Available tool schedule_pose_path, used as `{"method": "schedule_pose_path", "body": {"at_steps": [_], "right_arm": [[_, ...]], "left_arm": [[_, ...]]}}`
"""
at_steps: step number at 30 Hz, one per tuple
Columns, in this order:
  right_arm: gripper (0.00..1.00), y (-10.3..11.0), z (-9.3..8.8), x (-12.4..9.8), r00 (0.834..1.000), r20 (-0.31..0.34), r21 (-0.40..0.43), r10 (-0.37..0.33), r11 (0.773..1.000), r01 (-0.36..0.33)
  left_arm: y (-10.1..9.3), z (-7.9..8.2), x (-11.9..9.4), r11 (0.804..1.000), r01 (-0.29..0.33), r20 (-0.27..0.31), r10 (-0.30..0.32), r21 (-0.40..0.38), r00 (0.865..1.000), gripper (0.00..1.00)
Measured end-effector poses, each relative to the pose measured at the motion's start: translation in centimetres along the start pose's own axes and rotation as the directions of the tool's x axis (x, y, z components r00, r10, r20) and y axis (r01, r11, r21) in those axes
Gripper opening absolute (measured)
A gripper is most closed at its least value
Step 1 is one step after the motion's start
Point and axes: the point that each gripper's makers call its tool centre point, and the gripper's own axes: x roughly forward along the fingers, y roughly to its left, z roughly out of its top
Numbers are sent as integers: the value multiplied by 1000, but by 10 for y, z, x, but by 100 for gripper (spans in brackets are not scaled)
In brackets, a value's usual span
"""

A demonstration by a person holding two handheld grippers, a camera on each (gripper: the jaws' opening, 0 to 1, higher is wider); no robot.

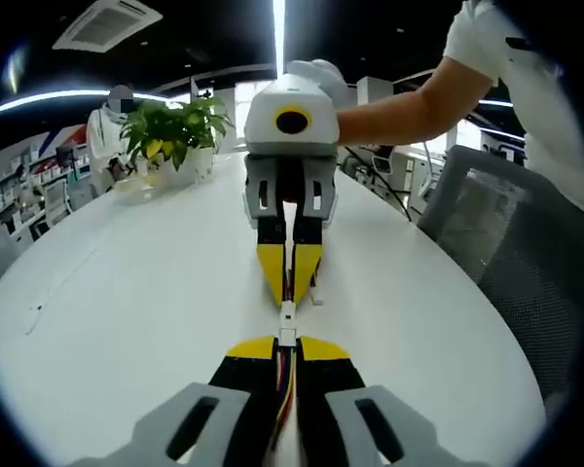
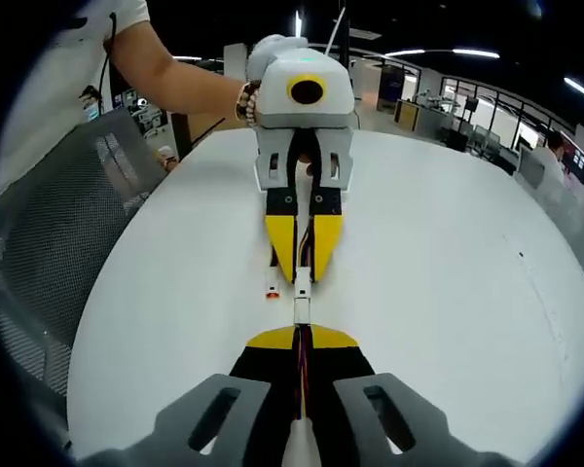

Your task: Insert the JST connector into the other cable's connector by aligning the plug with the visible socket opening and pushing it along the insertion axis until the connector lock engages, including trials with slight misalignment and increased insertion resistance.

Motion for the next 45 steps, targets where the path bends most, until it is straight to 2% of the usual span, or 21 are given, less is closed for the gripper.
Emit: {"method": "schedule_pose_path", "body": {"at_steps": [6,13,23,26,41,45], "right_arm": [[0,-2,0,-1,1000,-24,-3,2,1000,-2],[0,-6,6,-6,1000,5,20,-5,1000,5],[0,-1,-5,-1,996,-88,-34,1,999,-4],[0,-2,-9,0,994,-110,-34,1,999,-5],[0,-5,-4,-4,997,-82,-22,-4,1000,3],[0,-3,-5,-3,996,-92,-26,-2,1000,0]], "left_arm": [[2,-1,0,1000,-2,-29,2,15,1000,1],[5,-3,0,1000,-7,-26,8,15,1000,1],[5,-3,3,1000,-1,-28,1,9,1000,1],[5,4,4,1000,-1,-2,1,-4,1000,1],[3,-4,5,1000,-1,-41,1,5,999,1],[1,-5,5,1000,0,-48,0,6,999,1]]}}
